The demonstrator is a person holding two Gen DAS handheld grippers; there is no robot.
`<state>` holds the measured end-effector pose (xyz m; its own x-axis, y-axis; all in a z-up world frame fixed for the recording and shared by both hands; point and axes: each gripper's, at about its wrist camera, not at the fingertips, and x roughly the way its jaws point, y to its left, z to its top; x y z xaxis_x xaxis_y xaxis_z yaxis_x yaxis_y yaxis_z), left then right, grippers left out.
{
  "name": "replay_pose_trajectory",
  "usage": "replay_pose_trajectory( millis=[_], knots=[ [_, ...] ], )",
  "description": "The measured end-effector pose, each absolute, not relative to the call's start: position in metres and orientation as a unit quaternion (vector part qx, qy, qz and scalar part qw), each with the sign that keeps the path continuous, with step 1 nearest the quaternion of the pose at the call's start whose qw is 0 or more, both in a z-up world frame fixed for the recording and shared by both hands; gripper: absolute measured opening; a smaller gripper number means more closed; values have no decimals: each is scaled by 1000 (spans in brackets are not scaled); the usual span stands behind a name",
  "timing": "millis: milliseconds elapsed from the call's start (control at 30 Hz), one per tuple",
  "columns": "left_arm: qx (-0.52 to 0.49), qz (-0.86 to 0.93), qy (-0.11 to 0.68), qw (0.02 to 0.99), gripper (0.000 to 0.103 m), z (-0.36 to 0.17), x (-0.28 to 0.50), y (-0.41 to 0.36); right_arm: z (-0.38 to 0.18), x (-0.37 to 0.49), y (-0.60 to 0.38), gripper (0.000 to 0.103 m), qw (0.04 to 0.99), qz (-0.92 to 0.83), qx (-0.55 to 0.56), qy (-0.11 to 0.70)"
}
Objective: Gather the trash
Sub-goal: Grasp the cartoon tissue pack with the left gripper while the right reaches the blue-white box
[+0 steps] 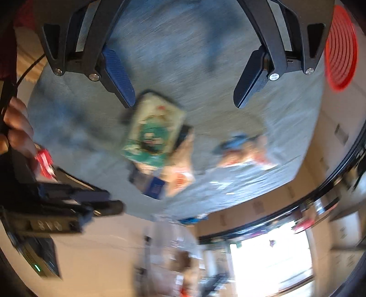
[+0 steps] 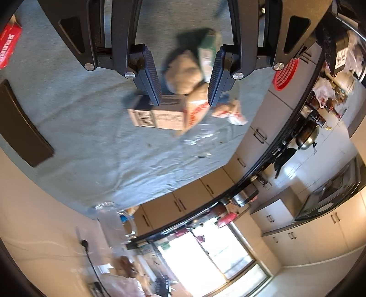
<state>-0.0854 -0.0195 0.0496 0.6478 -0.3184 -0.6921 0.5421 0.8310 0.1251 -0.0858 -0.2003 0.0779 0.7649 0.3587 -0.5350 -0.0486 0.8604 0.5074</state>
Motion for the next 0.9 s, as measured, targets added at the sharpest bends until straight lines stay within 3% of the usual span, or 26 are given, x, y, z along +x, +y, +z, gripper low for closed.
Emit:
replay_pose_trajectory(
  millis=[267, 367, 433, 500, 567, 900],
  knots=[
    [208, -234, 383, 869, 88, 27, -50, -71, 68, -81, -229, 48, 904, 103, 247, 332],
    [197, -232, 392, 868, 88, 23, -37, -77, 66, -75, -233, 59, 902, 103, 246, 339],
    [183, -226, 401, 869, 86, 22, -27, -80, 62, -69, -235, 60, 895, 112, 257, 347],
    [166, -231, 409, 867, 73, 21, -22, -79, 59, -59, -235, 61, 884, 119, 274, 359],
    [153, -235, 416, 865, 50, 21, -21, -75, 61, -53, -233, 62, 885, 123, 271, 358],
    [106, -220, 400, 883, 39, 35, -33, -28, 80, -13, -178, 70, 916, 93, 146, 362]
  ],
)
